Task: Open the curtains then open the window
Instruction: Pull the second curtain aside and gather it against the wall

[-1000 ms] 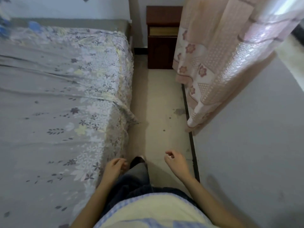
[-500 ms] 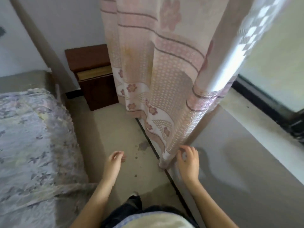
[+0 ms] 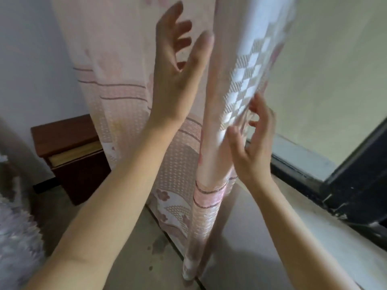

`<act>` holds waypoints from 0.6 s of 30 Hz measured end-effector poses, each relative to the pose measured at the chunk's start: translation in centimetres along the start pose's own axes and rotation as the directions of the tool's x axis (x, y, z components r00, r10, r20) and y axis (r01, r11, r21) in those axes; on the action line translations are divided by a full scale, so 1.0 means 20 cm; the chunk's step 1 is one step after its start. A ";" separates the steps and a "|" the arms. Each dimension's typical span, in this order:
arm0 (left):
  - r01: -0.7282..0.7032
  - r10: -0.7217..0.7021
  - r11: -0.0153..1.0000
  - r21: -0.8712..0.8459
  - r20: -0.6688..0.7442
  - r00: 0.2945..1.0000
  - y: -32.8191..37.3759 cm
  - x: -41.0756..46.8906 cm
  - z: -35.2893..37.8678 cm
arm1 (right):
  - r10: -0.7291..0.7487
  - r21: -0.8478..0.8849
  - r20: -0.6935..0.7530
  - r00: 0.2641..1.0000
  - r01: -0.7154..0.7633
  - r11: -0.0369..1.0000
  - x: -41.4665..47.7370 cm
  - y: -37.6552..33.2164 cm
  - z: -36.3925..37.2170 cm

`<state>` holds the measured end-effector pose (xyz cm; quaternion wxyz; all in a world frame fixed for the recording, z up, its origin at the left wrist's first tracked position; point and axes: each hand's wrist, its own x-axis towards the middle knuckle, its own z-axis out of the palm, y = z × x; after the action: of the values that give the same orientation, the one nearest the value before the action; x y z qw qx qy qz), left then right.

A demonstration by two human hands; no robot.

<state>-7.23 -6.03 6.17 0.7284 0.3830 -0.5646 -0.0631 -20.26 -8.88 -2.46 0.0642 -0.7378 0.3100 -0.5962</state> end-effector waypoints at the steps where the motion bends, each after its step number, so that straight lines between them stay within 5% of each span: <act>1: -0.096 0.097 0.994 0.044 -0.019 0.995 0.03 0.06 0.03 | -0.031 -0.012 0.050 0.998 0.031 0.999 0.04 0.00 0.04; 5: -0.235 0.277 0.914 0.330 -0.087 0.957 0.05 0.28 0.12 | -0.011 -0.061 0.089 0.996 0.017 0.998 0.21 0.02 0.18; 18: 0.086 0.070 0.726 0.683 -0.198 0.978 -0.11 0.64 0.04 | -0.081 -0.291 0.130 0.988 0.116 0.950 0.67 0.09 0.38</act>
<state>-2.66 -14.66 14.85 0.5896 0.6324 -0.4660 0.1879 -12.70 -19.66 5.84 -0.0597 -0.7871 0.3548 -0.5010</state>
